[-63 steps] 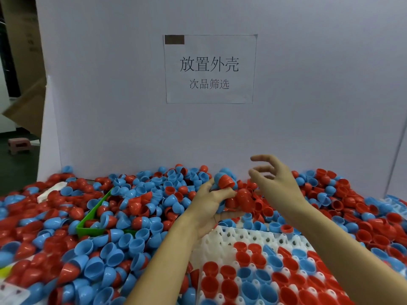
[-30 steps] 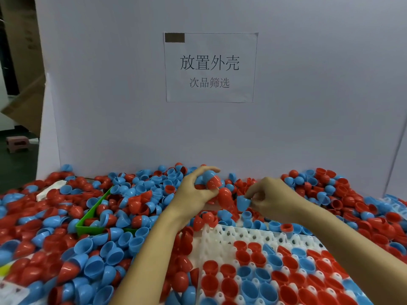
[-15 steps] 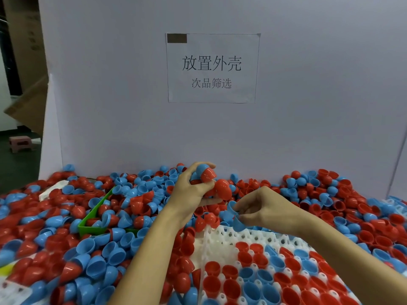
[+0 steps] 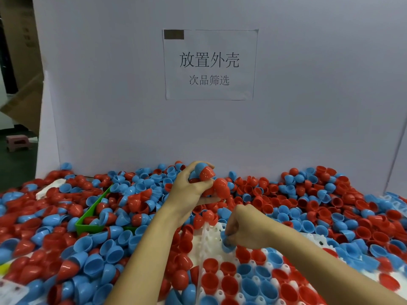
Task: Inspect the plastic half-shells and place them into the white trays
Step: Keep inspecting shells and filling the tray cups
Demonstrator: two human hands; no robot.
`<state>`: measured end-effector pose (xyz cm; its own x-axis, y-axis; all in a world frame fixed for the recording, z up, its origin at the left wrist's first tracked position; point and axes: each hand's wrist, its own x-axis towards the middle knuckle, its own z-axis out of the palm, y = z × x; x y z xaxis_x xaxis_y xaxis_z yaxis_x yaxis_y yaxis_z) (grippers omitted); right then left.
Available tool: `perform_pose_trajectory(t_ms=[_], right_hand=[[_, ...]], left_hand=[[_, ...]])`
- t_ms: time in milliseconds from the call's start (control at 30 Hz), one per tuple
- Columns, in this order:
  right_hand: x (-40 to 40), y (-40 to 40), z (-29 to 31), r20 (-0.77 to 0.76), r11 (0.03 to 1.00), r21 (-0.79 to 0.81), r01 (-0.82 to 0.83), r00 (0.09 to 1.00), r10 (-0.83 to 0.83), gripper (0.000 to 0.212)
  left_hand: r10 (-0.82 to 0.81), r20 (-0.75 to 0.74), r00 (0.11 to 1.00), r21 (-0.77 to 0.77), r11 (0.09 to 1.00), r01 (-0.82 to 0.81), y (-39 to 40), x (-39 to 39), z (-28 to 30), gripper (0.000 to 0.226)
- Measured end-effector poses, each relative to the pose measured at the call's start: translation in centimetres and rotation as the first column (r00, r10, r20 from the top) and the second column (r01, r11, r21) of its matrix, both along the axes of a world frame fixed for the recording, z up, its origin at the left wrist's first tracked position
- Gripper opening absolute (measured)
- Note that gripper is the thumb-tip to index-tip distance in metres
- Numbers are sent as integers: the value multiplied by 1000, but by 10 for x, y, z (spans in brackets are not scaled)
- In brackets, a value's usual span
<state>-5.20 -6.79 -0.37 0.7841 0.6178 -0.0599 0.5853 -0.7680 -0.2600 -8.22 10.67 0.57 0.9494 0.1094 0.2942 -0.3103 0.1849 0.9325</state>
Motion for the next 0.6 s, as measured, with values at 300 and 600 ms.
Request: perform_pose_trajectory(t_ms=[300,600], right_hand=[[-12,18,-1,49,975,-221,15,999,-4,15],[-14,21,12,-91,940,-339,-46,996,16,23]], left_hand=[[11,-8,1000,1,1000,-11,-1,1,-1,19],[-54,-32,998,-158,986,48,-3,1,0,19]])
